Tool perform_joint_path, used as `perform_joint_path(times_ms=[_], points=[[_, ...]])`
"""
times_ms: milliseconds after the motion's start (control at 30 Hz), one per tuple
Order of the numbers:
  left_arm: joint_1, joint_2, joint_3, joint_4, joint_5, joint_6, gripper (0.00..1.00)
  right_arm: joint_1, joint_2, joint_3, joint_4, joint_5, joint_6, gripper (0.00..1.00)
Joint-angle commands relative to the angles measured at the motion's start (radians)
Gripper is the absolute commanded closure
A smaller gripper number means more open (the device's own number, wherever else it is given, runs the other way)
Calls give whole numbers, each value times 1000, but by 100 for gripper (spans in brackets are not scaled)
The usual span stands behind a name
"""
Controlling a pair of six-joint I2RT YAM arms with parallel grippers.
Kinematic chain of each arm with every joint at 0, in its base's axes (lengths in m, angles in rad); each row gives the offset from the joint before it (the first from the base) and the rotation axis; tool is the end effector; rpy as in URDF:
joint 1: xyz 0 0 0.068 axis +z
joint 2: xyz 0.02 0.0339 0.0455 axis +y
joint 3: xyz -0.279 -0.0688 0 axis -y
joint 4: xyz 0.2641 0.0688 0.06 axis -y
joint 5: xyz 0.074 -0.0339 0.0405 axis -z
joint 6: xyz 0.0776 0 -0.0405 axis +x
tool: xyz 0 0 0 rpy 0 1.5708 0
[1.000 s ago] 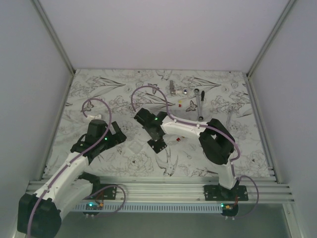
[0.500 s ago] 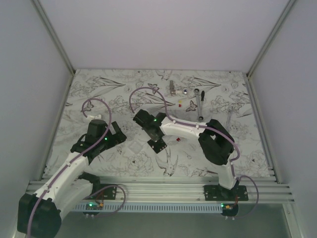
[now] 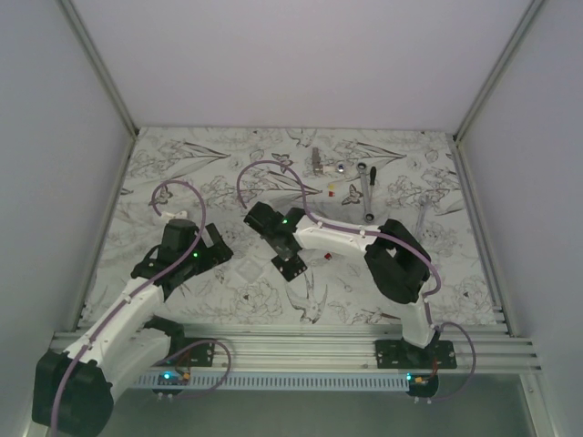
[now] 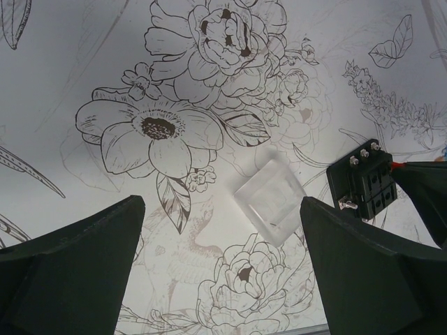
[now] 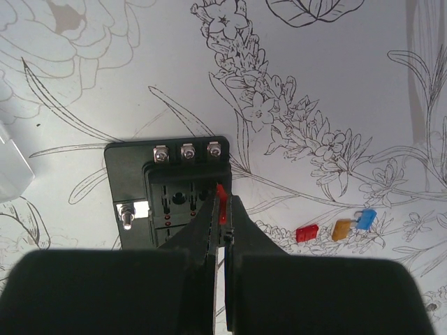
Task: Snap on the fuse box
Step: Install the fuse at the fuse box base.
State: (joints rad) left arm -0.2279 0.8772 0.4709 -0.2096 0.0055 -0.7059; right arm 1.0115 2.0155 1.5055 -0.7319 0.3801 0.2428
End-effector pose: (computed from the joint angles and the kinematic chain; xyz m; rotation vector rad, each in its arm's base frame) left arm 0.2256 -0.0528 0.1912 -0.5265 2.1744 -0.5265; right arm 0.2616 0.3636 0.1506 -0.9159 2.4902 -0.1548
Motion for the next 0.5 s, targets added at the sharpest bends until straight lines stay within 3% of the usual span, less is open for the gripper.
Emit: perform_joint_path(times_ms=[0,467], points=[[7,4,-13,2,11,-4,0,10,10,-4,25,-19,-1,100],[8,3,-16,3,13,-7,0,10,2,2,-9,11,10,100]])
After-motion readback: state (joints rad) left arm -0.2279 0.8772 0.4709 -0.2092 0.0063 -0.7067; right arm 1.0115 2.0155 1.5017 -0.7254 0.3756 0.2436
